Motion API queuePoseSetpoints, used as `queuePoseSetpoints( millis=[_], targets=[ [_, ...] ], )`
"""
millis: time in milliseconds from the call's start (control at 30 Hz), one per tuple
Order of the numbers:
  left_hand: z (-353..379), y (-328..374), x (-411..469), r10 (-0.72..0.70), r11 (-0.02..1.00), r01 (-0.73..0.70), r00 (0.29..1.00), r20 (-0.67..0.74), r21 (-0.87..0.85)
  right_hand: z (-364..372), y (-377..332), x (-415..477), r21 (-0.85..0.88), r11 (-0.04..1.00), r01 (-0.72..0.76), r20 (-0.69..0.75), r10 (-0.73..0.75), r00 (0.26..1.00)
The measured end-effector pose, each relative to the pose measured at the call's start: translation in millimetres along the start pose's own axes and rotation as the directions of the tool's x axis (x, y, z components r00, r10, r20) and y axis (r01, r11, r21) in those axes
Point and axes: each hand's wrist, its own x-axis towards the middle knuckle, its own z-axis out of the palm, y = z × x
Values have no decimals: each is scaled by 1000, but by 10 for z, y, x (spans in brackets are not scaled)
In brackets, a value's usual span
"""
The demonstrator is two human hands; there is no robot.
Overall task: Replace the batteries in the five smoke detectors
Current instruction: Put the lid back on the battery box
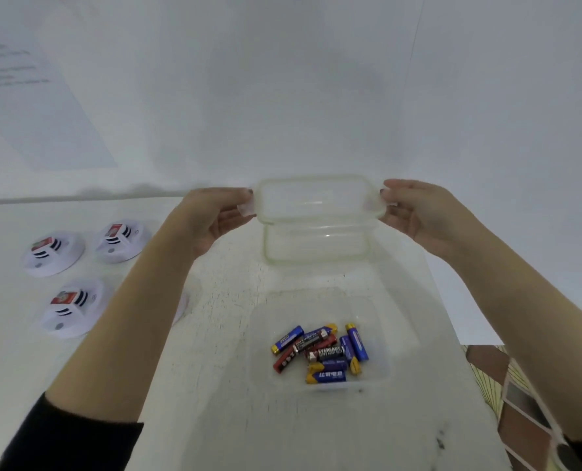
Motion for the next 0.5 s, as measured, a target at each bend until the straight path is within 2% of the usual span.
queuePoseSetpoints(
  millis=[100,267,500],
  targets=[
    [-64,-113,-360,-1,988,3,1000,-12,156,-39,135,-331,-232,973,-17,-25,12,1000],
    [-171,-408,-862,-58,951,68,997,-43,303,-82,421,-834,-529,848,5,-25,-22,999],
    [-303,-718,-1218,-50,927,77,995,-83,368,-115,766,-1202,-698,708,107,34,-117,993]
  ],
)
